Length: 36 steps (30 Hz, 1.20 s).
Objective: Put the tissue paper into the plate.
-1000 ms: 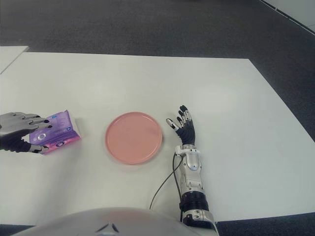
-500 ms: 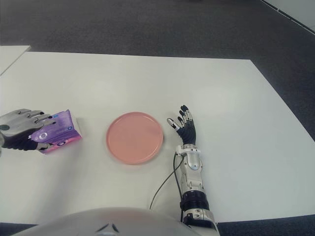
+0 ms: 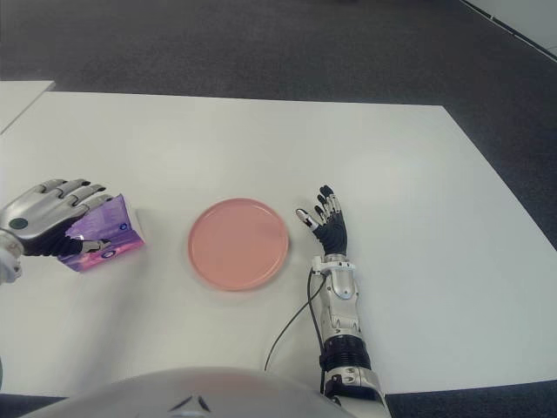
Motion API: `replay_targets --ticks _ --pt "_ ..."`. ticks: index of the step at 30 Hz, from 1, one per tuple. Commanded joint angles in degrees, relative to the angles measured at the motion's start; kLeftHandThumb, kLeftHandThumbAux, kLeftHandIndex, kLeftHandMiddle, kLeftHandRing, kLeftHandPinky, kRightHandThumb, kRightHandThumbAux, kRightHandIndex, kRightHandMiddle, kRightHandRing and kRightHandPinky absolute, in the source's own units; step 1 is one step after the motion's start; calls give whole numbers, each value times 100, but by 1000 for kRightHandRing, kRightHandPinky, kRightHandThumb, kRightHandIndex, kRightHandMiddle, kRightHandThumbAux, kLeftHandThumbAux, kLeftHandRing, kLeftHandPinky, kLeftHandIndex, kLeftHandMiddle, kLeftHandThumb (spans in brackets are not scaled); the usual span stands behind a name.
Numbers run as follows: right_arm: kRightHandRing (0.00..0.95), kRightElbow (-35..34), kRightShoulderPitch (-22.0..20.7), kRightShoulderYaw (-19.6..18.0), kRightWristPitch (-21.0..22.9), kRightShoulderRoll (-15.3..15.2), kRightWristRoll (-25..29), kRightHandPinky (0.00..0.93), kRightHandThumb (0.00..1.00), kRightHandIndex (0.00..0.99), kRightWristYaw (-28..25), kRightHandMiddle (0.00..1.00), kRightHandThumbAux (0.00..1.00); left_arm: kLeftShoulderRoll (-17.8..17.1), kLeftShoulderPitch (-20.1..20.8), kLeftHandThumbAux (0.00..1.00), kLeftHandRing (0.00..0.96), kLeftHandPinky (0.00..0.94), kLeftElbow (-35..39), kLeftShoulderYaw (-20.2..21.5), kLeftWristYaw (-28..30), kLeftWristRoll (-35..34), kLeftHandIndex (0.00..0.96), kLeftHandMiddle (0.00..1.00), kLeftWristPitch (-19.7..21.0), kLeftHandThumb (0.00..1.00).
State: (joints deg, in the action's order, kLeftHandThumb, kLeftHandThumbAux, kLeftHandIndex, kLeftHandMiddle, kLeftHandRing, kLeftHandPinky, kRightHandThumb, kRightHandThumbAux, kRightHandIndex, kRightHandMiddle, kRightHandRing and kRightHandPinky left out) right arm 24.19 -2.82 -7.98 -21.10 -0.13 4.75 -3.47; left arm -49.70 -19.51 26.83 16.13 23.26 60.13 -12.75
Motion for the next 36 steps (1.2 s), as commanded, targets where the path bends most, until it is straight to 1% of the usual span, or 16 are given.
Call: replay_targets --ticks 1,8,15,18,24,31,36 --pt "10 202 79 -49 131 7 104 50 129 0 -5 11 741 51 29 214 0 0 -62 -156 -143 211 0 0 53 115" --pt "10 233 66 -65 116 -7 114 50 129 0 -23 11 741 178 105 216 0 0 39 -213 -428 399 0 0 185 139" --pt "10 239 60 -77 114 -11 116 50 129 0 -34 11 741 240 105 199 0 0 -12 -152 -1084 419 0 0 103 174" --pt "10 234 65 -81 114 -12 117 50 129 0 -40 11 741 231 80 197 0 0 -28 -130 -1241 365 0 0 72 181" --pt "10 216 78 -87 117 -14 120 50 129 0 -50 11 741 186 34 192 0 0 -24 -121 -1142 180 0 0 63 190" --pt "10 201 95 -94 117 -21 128 50 129 0 -65 11 741 60 1 201 0 0 1 -143 -757 25 0 0 52 192" --pt "10 189 108 -100 117 -28 135 50 129 0 -76 11 741 -1 -5 216 0 0 8 -148 -597 -62 0 0 14 179"
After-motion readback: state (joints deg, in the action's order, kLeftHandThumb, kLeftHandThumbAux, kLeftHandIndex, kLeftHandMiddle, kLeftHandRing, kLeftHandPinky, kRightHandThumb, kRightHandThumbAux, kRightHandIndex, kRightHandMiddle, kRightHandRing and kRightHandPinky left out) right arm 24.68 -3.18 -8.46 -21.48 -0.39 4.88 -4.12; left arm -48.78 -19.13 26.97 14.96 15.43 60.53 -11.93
